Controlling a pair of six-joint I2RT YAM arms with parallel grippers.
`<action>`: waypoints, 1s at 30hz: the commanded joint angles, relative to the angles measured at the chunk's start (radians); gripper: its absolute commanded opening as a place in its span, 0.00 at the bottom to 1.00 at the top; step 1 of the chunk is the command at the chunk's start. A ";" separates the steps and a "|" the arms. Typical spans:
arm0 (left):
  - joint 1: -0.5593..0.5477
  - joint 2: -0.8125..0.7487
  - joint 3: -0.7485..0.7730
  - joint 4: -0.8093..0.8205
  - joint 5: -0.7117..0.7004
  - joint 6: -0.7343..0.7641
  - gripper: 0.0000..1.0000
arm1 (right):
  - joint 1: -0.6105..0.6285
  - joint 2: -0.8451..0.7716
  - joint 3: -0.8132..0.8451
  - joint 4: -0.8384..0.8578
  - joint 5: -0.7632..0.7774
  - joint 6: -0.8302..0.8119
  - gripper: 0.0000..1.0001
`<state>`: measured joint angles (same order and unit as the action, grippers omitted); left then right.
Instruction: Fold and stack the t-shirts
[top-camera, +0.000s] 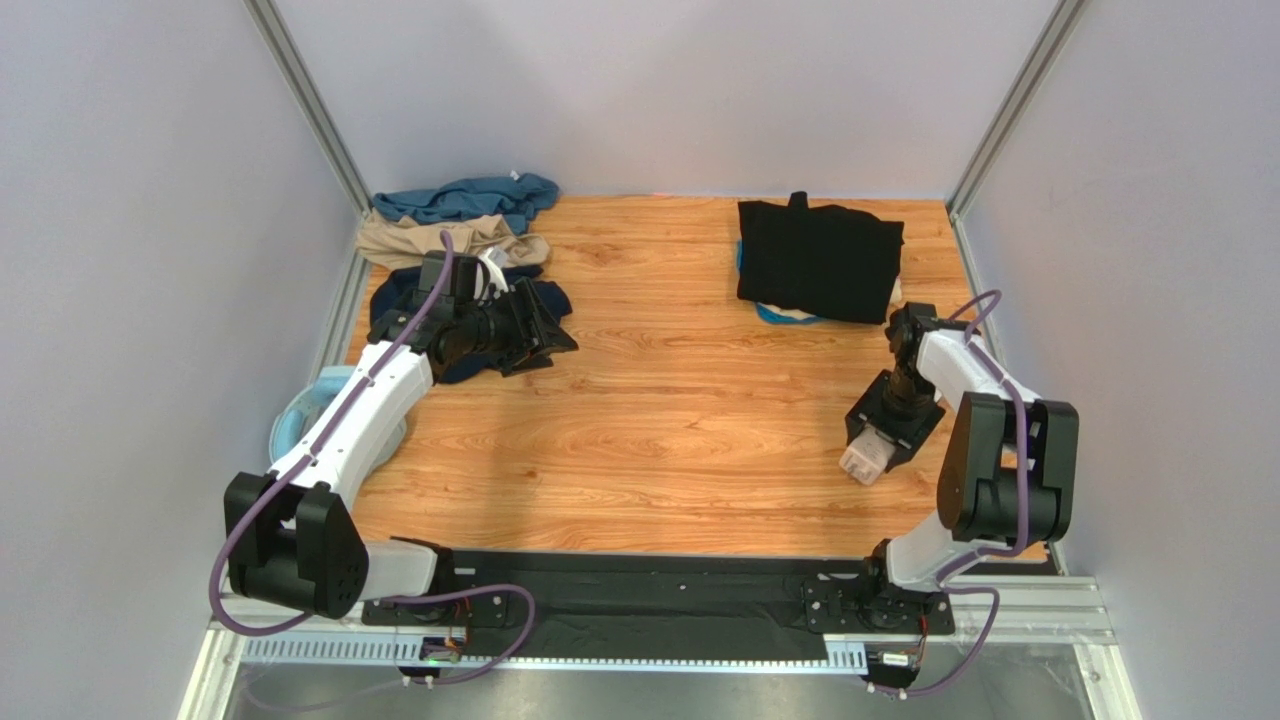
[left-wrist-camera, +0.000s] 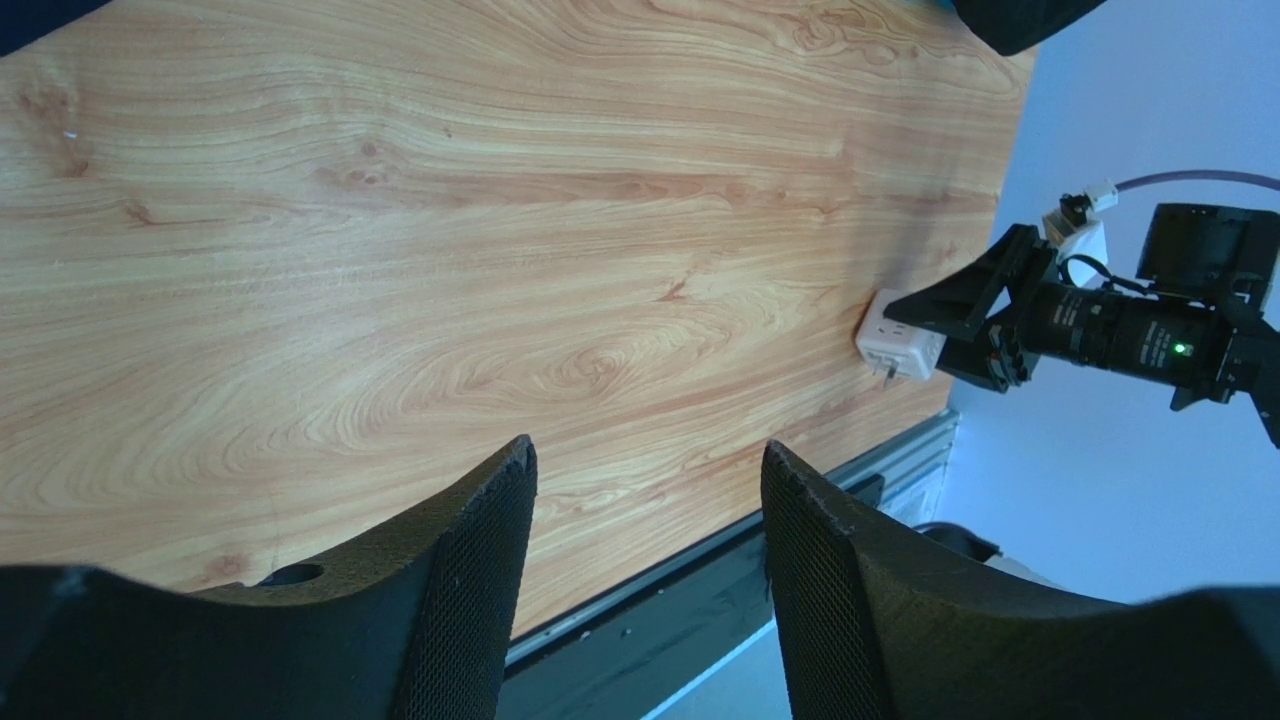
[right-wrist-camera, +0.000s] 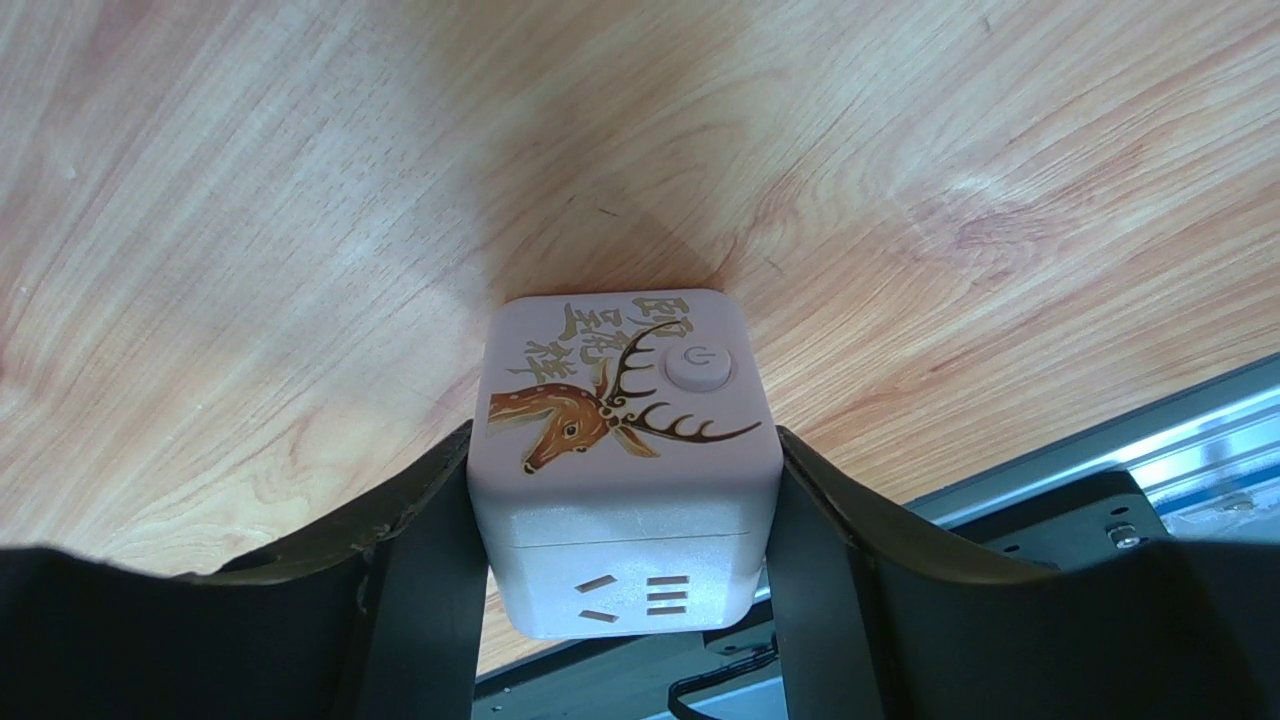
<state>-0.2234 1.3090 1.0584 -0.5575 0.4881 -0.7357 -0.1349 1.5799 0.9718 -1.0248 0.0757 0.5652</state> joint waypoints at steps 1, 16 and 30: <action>-0.004 -0.013 0.000 0.012 -0.005 -0.013 0.63 | -0.064 0.077 -0.007 0.046 0.075 -0.024 0.02; -0.004 0.019 0.008 0.022 -0.014 -0.030 0.63 | -0.134 0.031 0.008 0.055 0.044 -0.033 0.63; -0.004 0.010 0.005 0.061 0.006 -0.030 0.63 | -0.160 0.031 0.181 0.132 0.033 0.002 0.76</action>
<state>-0.2234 1.3300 1.0584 -0.5266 0.4736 -0.7578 -0.2726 1.6070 1.0359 -0.9592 0.0734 0.5499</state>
